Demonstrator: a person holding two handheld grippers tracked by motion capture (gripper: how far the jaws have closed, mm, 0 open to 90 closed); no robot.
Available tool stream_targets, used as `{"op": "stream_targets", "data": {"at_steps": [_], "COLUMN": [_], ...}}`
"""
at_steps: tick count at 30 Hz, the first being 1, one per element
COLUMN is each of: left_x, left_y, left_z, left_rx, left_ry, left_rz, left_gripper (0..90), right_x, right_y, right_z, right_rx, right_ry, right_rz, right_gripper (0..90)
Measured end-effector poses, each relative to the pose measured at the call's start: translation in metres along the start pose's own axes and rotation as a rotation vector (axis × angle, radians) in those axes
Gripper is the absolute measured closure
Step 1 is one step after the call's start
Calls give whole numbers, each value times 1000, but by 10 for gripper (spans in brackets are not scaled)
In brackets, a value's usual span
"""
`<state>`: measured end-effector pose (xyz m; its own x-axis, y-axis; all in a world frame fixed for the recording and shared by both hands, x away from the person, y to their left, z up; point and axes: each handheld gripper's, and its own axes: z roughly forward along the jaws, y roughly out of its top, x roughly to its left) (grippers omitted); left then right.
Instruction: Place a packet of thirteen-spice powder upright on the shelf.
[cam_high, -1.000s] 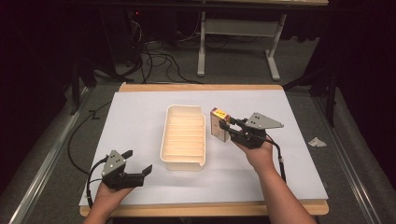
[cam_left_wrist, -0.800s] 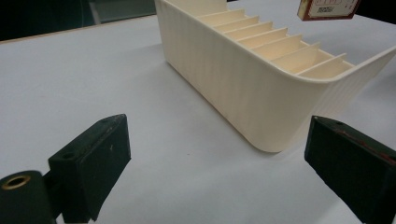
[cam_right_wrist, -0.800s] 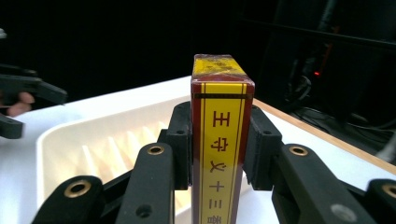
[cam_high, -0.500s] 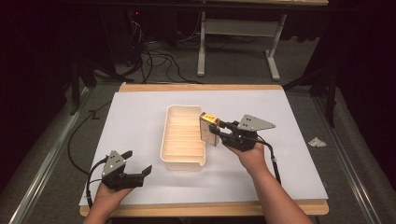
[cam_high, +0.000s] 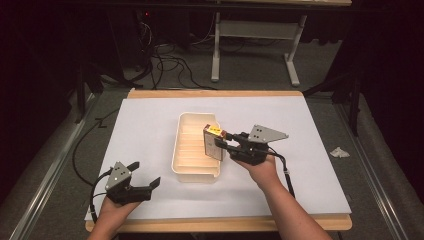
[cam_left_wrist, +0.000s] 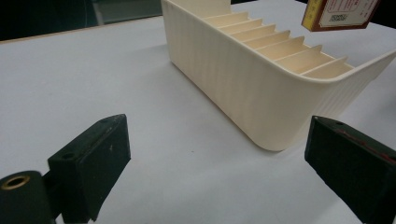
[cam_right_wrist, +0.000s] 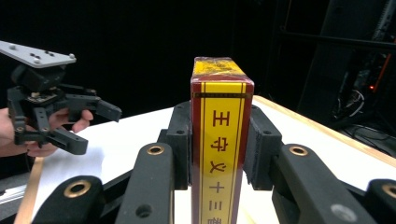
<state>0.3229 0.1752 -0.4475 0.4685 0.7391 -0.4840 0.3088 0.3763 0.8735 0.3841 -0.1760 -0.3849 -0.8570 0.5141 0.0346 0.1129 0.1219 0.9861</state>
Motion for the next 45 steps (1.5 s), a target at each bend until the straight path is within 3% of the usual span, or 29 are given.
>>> {"op": "stream_targets", "data": {"at_steps": [17,45], "left_x": [1,2], "left_y": [0,-1], "left_z": [-1,-1], "left_rx": [9,18], "left_ry": [1,-2], "left_rz": [-1,-5], "left_gripper": [73,73], "right_x": [17,32], "right_y": [-2,-6], "right_z": [19,31], "right_rx": [-6,-3], "right_ry": [95,179], "right_rz": [11,-1], "right_gripper": [688,690]}}
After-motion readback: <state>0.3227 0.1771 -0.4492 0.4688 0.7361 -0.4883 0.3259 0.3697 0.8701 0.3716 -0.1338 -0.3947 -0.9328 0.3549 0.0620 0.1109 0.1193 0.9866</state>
